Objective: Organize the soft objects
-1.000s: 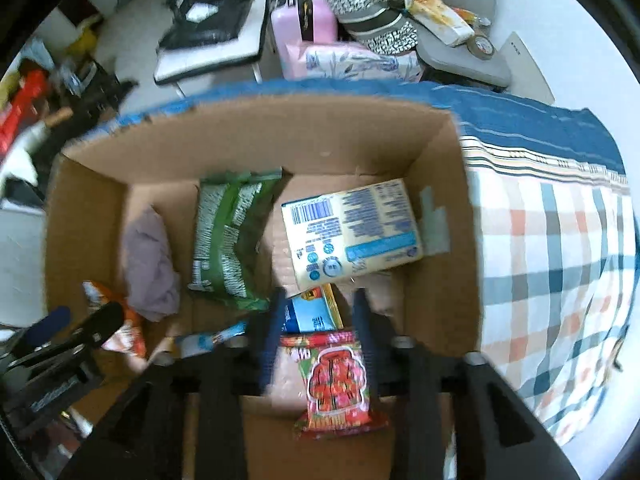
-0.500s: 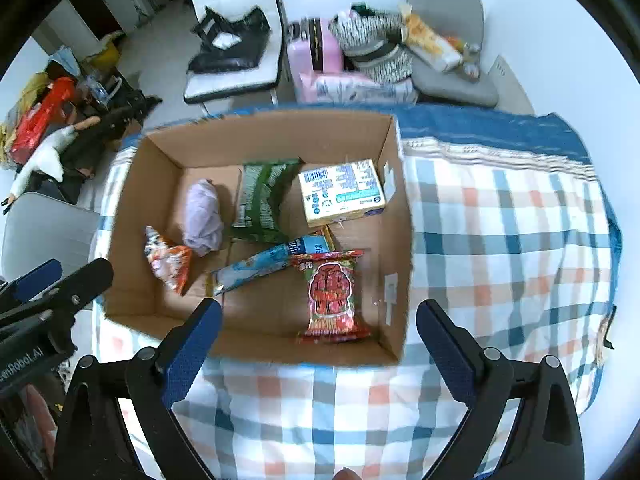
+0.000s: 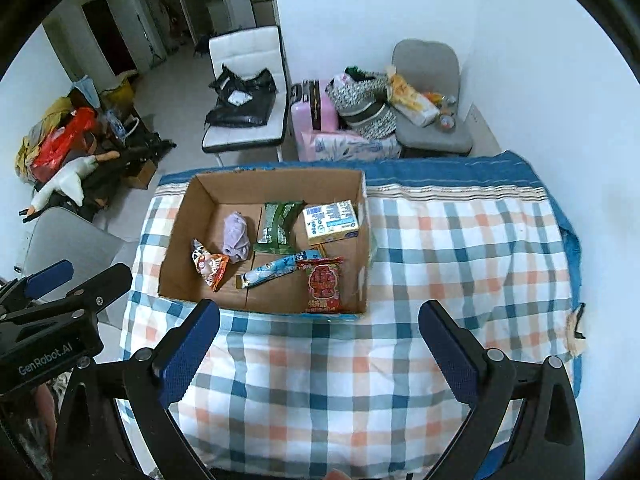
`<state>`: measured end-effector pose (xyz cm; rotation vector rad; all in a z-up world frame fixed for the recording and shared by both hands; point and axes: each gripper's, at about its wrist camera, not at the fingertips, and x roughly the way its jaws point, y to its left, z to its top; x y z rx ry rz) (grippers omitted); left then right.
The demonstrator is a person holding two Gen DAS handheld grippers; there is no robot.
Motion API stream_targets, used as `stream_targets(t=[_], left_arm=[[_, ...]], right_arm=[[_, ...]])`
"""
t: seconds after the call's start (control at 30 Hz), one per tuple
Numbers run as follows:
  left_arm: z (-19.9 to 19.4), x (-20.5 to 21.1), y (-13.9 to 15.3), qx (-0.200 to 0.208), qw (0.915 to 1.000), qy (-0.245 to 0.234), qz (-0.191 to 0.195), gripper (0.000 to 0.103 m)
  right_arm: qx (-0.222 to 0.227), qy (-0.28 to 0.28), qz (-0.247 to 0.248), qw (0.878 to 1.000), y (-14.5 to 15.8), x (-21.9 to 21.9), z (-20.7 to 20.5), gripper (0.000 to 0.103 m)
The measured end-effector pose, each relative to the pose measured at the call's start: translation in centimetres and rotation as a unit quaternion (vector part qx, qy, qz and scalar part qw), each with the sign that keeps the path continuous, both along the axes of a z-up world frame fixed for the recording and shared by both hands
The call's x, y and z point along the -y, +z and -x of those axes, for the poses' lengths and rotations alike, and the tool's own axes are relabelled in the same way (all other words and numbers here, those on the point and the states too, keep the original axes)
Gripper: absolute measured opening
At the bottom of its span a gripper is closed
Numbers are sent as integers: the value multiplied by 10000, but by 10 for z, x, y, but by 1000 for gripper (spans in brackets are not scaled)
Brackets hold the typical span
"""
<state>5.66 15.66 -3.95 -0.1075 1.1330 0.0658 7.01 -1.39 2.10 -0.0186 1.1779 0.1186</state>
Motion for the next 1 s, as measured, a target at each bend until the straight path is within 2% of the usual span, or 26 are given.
stream_targets(t=[0.17, 0.37, 1.0], left_arm=[[23, 5, 27, 134, 9999, -31, -66, 93], [38, 5, 48, 344, 9994, 33, 5, 93], [46, 6, 48, 360, 9993, 109, -26, 93]], right_arm=[[151, -49, -39, 9999, 34, 11, 26, 101], [321, -174, 77, 9993, 57, 20, 44, 101], [398, -229, 141, 9988, 64, 28, 48, 101]])
